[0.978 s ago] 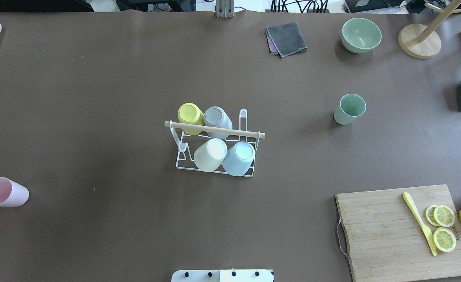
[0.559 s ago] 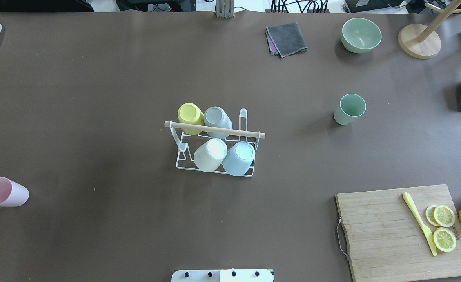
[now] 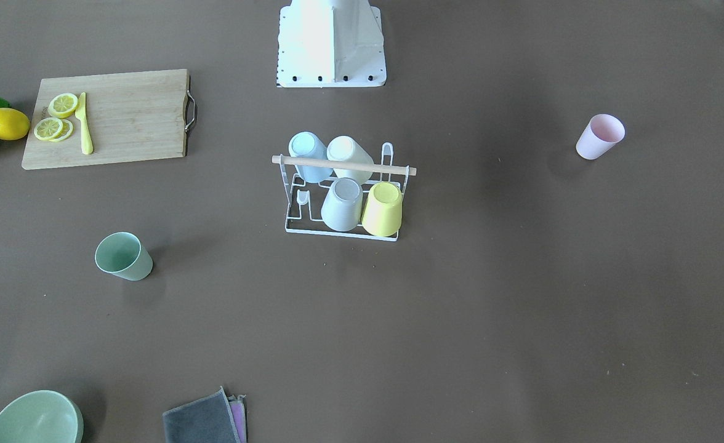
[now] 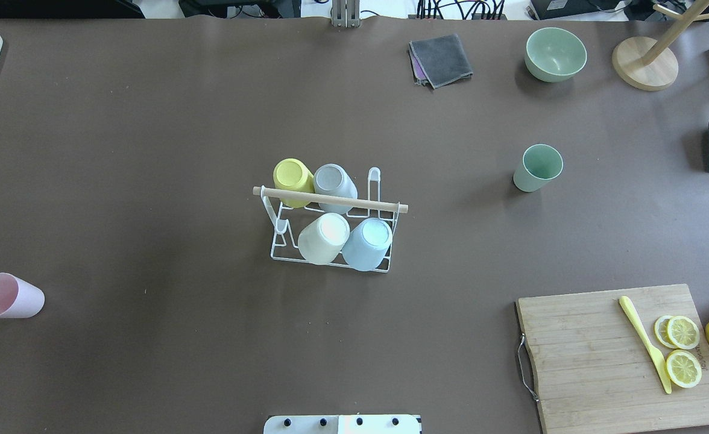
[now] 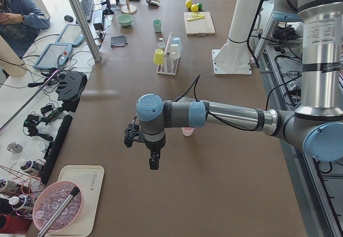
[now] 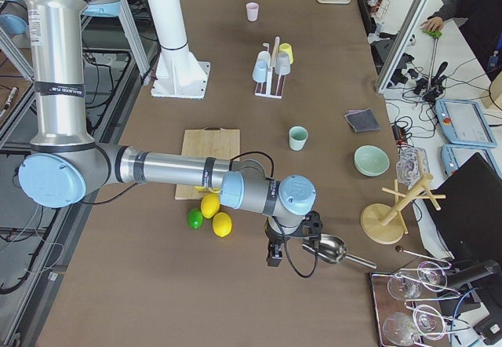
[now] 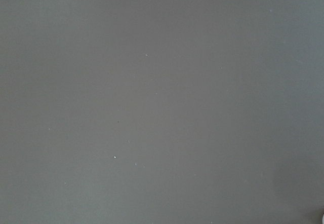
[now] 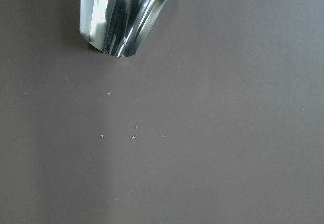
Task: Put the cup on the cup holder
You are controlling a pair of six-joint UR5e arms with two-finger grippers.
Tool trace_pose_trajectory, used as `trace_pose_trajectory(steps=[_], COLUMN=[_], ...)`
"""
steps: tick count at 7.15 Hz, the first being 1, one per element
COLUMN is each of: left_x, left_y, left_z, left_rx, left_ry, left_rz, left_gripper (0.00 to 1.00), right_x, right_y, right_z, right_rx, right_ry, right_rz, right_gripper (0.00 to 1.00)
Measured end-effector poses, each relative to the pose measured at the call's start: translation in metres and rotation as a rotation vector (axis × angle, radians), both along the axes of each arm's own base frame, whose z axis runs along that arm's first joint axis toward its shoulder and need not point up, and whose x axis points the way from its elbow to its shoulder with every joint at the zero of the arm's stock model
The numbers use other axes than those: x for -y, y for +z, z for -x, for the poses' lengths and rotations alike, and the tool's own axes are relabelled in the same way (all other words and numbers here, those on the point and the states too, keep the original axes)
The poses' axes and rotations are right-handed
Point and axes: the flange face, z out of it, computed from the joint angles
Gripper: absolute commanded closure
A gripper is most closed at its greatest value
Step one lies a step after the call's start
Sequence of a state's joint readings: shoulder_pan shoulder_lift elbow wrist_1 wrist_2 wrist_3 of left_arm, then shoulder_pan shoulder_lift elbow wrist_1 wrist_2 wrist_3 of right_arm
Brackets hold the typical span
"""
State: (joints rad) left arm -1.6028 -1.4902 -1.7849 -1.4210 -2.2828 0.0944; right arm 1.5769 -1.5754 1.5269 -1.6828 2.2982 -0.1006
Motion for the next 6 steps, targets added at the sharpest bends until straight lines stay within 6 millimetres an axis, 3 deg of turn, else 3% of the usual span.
trace_pose_trajectory(steps=[6], left_x=[-0.002], left_y=[0.009], left_z=[0.0], left_rx=[0.002], left_ry=[-0.001], left_rz=[0.01], left_gripper=[0.01], right_x=[0.006], right_y=[-0.01], right_z=[0.0], right_rx=[-0.011], right_ry=[0.0], right_rz=[-0.018], right_gripper=[0.0])
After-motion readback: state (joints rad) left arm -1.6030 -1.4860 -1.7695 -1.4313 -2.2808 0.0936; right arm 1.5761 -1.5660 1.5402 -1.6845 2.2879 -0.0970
